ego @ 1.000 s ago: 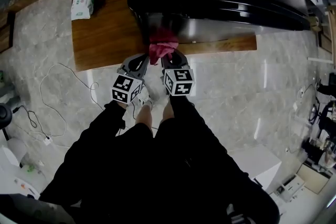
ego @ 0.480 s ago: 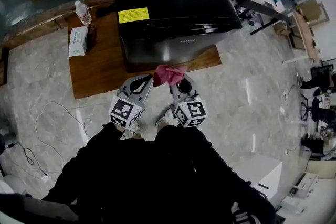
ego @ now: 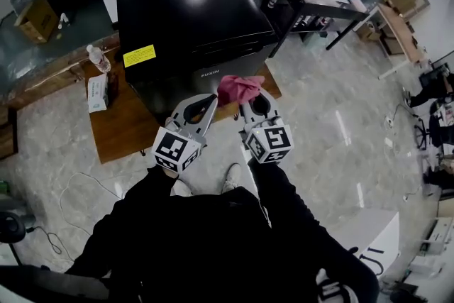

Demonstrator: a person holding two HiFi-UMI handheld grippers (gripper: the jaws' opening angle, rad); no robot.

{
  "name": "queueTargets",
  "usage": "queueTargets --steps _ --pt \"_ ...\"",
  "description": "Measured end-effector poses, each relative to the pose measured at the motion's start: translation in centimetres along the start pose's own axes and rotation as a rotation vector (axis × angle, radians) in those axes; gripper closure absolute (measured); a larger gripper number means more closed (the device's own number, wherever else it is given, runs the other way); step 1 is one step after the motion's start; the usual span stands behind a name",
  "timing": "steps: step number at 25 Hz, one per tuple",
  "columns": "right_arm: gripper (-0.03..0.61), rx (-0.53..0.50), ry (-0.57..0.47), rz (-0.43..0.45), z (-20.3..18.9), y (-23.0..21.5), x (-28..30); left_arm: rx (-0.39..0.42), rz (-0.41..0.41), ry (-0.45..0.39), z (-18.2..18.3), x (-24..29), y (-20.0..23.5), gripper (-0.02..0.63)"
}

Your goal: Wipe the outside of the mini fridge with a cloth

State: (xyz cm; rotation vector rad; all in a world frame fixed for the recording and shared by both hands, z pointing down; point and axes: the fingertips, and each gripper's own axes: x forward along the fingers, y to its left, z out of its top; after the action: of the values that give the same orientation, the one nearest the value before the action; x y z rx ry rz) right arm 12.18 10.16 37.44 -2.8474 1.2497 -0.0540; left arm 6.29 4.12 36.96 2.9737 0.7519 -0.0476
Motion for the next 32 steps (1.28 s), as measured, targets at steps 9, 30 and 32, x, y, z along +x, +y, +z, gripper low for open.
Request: queueTargets --steps 9,30,32 --pt "0.502 0.002 -0.031 0.061 2.4 -7.4 1.7 0.034 0.066 -0.016 2.2 7.2 -2.5 0.607" --pt "0.503 0.041 0.047 0.281 -7.2 -12.4 5.4 0.021 0.323 0.133 -7.9 15.2 -0.8 0.607" --pt "0.503 0.036 0.068 0.289 -9.3 -12.4 5.6 -0.008 0.34 0.158 -10.2 15.2 -0.4 0.607"
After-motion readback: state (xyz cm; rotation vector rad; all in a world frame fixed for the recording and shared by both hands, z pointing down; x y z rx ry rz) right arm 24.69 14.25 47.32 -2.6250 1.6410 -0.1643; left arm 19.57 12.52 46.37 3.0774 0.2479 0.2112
